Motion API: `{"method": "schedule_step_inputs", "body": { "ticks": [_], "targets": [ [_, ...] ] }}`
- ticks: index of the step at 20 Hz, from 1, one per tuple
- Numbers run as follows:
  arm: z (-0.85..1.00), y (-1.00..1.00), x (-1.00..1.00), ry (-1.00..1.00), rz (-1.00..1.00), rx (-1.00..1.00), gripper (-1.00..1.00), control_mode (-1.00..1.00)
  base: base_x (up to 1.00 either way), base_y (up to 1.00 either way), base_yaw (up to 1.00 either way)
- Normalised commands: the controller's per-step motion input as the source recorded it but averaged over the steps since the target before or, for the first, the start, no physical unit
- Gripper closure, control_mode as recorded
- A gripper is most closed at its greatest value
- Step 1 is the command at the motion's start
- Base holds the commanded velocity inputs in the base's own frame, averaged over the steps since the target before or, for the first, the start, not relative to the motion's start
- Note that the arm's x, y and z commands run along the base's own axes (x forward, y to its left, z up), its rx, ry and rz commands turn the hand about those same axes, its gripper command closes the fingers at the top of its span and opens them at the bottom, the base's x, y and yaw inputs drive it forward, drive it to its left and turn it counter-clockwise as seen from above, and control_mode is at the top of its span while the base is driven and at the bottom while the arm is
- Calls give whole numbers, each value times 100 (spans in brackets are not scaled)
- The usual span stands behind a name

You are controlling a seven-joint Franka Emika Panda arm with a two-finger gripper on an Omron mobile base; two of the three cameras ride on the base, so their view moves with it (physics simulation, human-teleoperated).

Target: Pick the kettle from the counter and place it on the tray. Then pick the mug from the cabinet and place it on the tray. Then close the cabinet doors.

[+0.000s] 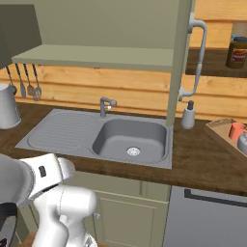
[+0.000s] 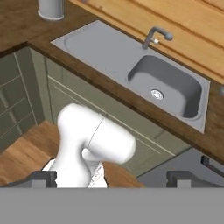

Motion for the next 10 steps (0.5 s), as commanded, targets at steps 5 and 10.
{"method": "schedule_step_inputs", "body": {
  "ticks": [5,10],
  "targets": [
    [0,-60,-5,0,-21,20,-100,-100,0,0,0],
    [2,-57,-10,-9,-16,21,-100,-100,0,0,0]
  ]
}}
